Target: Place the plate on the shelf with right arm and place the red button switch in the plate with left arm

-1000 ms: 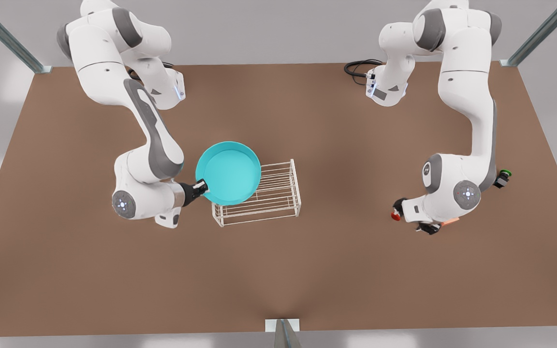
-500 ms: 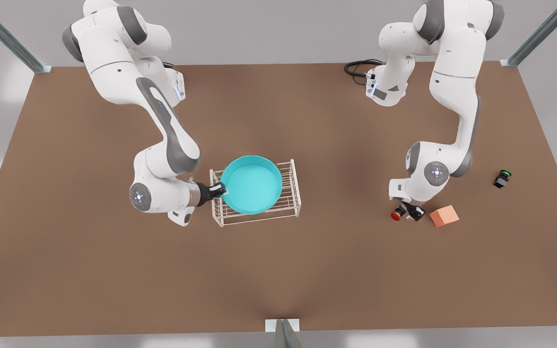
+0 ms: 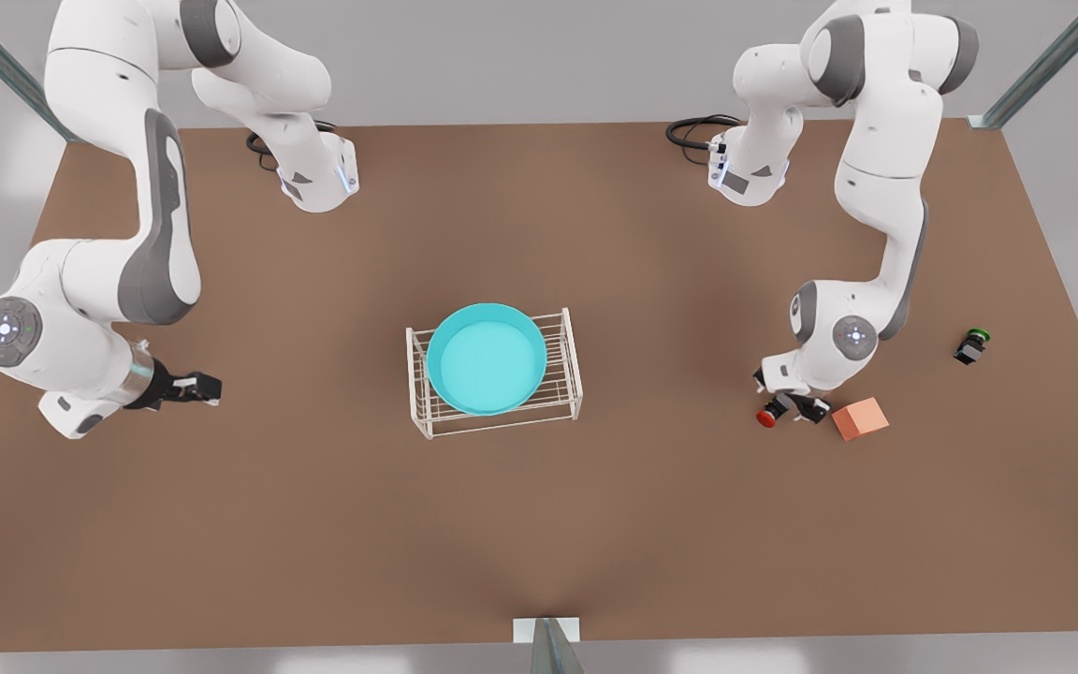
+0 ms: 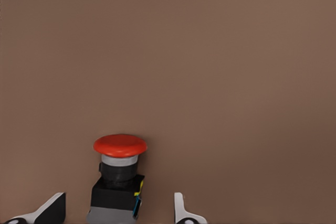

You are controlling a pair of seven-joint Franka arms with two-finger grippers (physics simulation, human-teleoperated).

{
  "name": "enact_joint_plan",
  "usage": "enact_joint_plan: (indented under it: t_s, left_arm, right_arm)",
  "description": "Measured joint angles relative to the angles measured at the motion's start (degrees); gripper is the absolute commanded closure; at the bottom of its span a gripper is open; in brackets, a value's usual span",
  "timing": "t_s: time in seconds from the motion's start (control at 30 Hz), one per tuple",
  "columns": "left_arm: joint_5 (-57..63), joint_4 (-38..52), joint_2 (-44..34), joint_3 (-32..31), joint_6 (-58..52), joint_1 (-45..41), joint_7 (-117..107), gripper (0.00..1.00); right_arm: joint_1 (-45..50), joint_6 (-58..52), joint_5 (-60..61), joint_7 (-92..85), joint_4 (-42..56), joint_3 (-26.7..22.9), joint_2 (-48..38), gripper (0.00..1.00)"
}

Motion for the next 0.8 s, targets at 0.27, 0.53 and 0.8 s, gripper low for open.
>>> enact_joint_plan:
  t_s: [0.27, 0.53, 0.8]
  left_arm:
    - [0.18, -0.12, 0.88, 0.09, 2.58, 0.89, -0.54, 0.41]
    - [0.42, 3.11, -0.50, 0.01, 1.74, 0.70, -1.17, 0.53]
    - [0.16, 28.89, -2.73, -15.37, -20.39, -1.60, -11.57, 0.53]
  right_arm:
    - [-0.05, -0.64, -1.09, -0.93, 0.02, 0.07, 1.15, 0.00]
    - [-0.06, -0.57, -1.17, -1.58, 0.10, 0.06, 1.50, 0.00]
    - [-0.05, -0.62, -1.18, -2.00, 0.11, 0.06, 1.52, 0.00]
